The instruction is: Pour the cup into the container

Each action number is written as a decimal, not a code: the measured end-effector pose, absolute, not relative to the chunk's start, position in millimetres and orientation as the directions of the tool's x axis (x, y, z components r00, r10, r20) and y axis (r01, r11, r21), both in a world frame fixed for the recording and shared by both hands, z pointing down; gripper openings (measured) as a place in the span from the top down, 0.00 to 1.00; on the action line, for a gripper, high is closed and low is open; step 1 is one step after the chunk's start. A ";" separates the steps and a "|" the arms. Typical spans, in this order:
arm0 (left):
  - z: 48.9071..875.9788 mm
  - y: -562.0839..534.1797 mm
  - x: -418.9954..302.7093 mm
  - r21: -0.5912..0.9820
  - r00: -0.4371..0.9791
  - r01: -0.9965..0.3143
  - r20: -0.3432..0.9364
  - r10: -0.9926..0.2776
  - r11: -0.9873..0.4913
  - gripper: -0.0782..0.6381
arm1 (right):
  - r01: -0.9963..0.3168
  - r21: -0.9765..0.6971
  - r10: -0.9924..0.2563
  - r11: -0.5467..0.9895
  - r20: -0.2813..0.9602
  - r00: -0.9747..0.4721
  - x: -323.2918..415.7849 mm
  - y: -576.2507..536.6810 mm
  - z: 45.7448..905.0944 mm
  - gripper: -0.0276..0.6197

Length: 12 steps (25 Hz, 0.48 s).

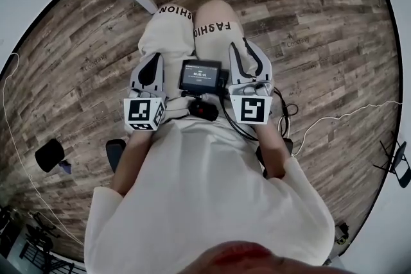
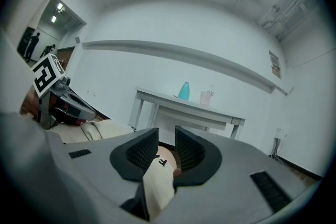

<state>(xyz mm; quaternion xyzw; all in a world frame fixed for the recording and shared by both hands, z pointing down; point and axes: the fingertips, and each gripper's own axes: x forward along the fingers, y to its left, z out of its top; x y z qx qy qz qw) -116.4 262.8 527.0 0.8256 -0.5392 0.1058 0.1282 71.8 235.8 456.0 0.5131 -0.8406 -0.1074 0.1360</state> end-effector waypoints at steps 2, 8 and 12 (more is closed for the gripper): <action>526.4 264.2 -115.4 0.099 0.395 -0.918 0.315 -0.863 -0.383 0.87 | -0.850 0.295 -0.899 0.437 0.102 -0.426 76.0 234.4 453.6 0.82; 521.7 265.2 -117.2 0.103 0.395 -0.918 0.312 -0.864 -0.382 0.87 | -0.820 0.343 -0.887 0.458 0.127 -0.443 72.2 236.9 449.9 0.82; 522.6 265.2 -117.1 0.103 0.394 -0.919 0.308 -0.866 -0.382 0.87 | -0.816 0.349 -0.886 0.461 0.128 -0.446 69.5 239.8 451.1 0.82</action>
